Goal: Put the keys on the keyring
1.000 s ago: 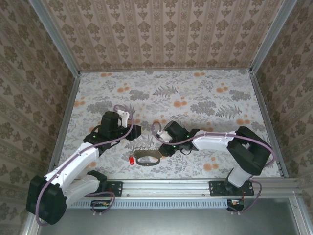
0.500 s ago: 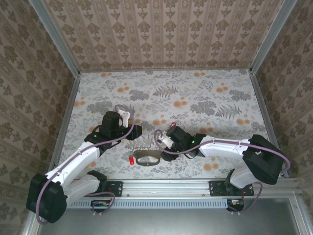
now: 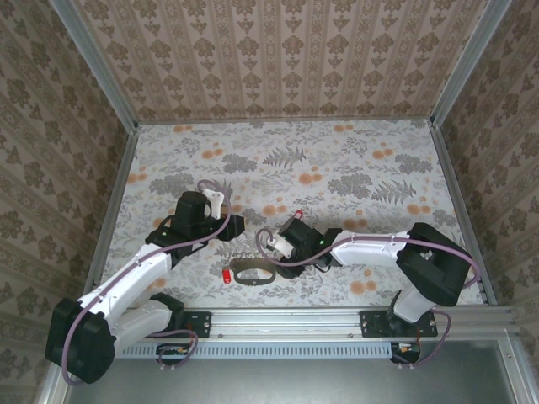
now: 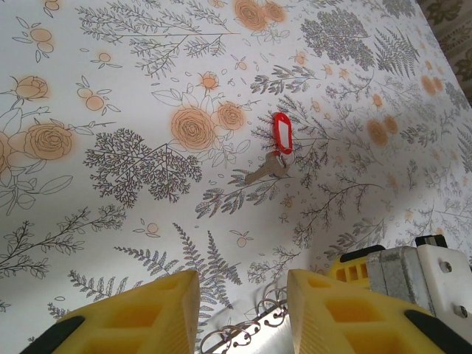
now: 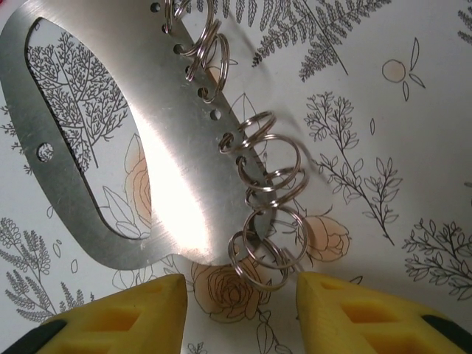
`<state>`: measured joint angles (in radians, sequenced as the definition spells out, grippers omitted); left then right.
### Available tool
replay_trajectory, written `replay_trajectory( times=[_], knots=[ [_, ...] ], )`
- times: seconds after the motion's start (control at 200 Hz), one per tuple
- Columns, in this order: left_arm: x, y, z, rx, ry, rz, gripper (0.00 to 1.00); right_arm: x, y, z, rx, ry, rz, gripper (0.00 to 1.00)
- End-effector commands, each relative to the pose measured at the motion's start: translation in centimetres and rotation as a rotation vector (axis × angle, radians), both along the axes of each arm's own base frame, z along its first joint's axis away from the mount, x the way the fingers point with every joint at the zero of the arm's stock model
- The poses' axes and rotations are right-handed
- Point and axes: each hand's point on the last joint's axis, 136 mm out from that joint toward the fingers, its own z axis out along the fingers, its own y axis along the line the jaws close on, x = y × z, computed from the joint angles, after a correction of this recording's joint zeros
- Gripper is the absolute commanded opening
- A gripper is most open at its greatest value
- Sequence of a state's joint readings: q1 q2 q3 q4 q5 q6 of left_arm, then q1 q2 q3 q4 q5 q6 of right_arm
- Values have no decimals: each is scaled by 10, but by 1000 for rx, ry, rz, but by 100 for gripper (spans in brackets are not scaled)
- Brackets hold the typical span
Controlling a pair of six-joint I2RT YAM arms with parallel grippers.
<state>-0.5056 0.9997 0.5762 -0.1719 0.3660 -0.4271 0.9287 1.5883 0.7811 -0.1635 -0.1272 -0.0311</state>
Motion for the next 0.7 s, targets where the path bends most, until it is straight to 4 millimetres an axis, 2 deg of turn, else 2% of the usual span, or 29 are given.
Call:
replay_trajectory(
  times=[0.0, 0.04, 0.225, 0.435, 0.695],
  knots=[
    [-1, -1, 0, -10, 0, 7, 37, 4, 6, 2, -6, -19, 25, 43],
    [-1, -1, -1, -9, 3, 6, 37, 4, 7, 2, -3, -19, 27, 41],
    [-1, -1, -1, -8, 3, 9, 37, 3, 7, 3, -2, -16, 33, 23],
    [-1, 0, -1, -7, 3, 12, 36, -3, 10, 2, 10, 15, 58, 23],
    [0, -1, 2, -7, -1, 11, 37, 0, 11, 0, -4, 8, 57, 24]
  ],
)
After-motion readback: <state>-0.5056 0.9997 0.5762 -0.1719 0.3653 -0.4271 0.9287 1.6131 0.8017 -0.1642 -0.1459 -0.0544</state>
